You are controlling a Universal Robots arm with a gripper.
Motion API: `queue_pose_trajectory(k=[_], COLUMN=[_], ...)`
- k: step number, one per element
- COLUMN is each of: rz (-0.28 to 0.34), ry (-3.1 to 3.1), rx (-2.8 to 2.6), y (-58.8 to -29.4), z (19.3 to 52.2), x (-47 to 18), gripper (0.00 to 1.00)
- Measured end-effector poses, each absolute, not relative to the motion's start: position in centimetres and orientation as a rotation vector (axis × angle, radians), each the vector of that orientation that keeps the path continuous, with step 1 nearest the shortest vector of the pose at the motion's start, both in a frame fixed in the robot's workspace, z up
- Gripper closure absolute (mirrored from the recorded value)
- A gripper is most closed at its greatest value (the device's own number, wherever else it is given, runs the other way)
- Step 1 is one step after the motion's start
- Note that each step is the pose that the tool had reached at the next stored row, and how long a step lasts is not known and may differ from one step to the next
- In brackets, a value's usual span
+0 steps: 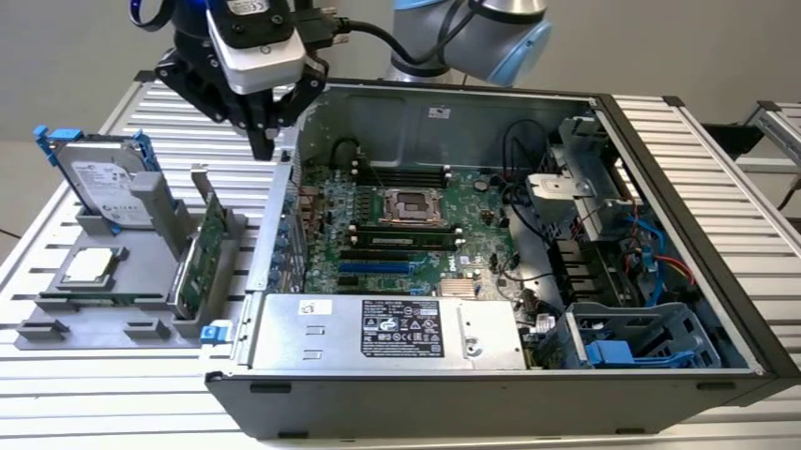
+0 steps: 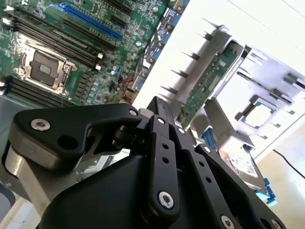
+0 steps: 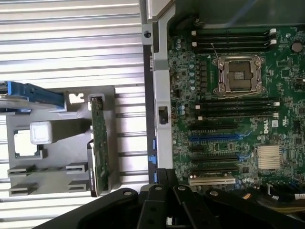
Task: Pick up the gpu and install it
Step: 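Reach for the gpu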
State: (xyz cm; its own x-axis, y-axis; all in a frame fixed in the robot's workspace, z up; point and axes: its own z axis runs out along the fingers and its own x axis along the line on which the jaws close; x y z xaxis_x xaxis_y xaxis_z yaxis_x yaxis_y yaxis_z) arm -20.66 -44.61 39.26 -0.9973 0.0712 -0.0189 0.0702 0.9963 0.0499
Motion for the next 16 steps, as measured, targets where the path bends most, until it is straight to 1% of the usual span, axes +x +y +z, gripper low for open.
queue_pose_trajectory(k=[16], rz=[0.077], ry=[3.118], rx=[0.111], y=[-45.5], z=[39.3], x=[-22.1], gripper=[1.0])
